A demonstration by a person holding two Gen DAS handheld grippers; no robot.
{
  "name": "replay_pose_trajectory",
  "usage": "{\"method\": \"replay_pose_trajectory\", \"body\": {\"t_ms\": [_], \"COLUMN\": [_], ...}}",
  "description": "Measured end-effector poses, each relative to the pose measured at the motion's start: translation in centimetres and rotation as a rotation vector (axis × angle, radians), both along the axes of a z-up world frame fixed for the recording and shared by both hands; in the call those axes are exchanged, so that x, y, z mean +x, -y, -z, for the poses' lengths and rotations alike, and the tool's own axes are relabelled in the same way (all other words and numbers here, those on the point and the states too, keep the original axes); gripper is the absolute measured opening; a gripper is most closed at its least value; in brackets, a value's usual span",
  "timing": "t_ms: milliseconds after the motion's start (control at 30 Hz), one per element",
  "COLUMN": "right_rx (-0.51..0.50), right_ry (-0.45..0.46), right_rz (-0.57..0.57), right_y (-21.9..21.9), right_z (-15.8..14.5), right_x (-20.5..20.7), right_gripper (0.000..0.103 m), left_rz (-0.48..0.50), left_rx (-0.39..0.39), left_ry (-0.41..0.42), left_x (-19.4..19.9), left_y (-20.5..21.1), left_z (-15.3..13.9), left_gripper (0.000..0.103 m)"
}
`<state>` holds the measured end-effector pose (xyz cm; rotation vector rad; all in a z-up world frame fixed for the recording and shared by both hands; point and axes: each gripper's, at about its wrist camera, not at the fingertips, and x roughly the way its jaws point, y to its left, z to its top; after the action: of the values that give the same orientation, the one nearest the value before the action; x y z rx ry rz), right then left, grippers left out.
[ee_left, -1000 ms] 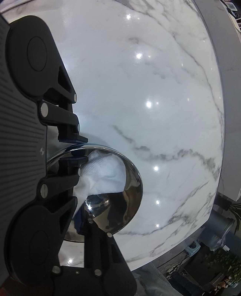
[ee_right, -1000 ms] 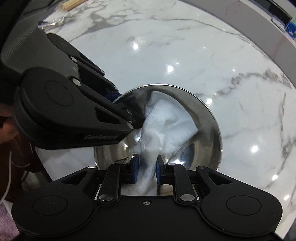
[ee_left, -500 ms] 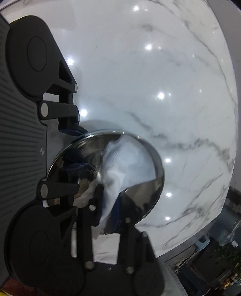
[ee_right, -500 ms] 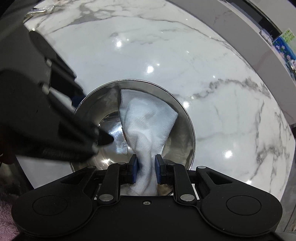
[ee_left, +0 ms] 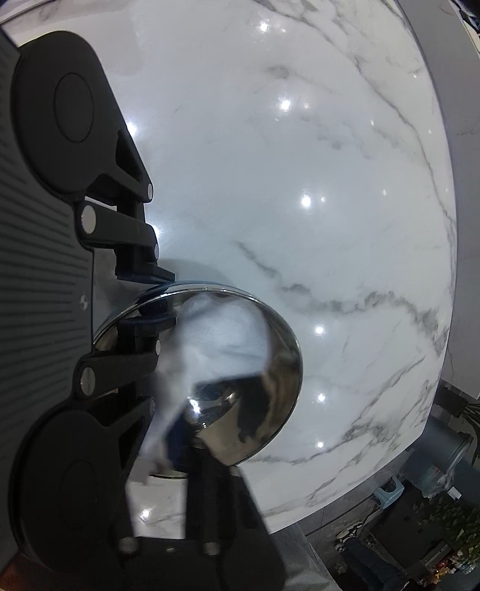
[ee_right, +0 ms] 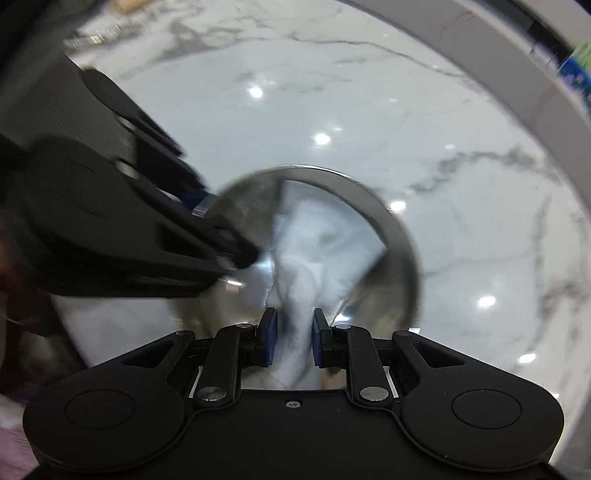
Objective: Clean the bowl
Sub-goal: 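Hold the bowl with the left tool while the right tool keeps wiping the inner wall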
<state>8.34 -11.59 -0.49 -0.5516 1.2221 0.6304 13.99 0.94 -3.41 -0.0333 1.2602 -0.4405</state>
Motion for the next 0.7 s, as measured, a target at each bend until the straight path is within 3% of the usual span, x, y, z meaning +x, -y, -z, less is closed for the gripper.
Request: {"method": "replay_pose_trajectory", "body": {"t_ms": [233, 400, 467, 533, 600, 700], "right_rx": [0.037, -0.098, -0.104, -0.109, -0.116, -0.117], "right_ry": [-0.056, 0.08, 0.097, 0.105, 0.11, 0.109], "right_rz": [0.012, -0.022, -0.023, -0.027, -0.037, -0.041], "right_y": [-0.03, -0.11, -0.11, -0.15, -0.22, -0.21], "right_z": [0.07, 0.4, 0.43, 0.48, 0.51, 0.43], "right_x": [0.31, 0.35, 0.28, 0.21, 0.12, 0.13], "right_gripper": [0.017, 0.017, 0.017, 0.017, 0.017, 0.017], "left_rz": [0.009, 0.013, 0.013, 0.036, 0.062, 0.07], "left_rx": [0.01, 0.009, 0.011, 0.0, -0.029, -0.036], "left_ry": [0.013, 0.016, 0.017, -0.023, -0.076, -0.084], "left_x": [0.08, 0.2, 0.11, -0.01, -0.18, -0.37], "left_y": [0.15, 0.16, 0.17, 0.27, 0.5, 0.7], "left_z": [-0.03, -0.09, -0.13, 0.07, 0.53, 0.66], "left_gripper": [0.014, 0.014, 0.014, 0.019, 0.03, 0.031]}}
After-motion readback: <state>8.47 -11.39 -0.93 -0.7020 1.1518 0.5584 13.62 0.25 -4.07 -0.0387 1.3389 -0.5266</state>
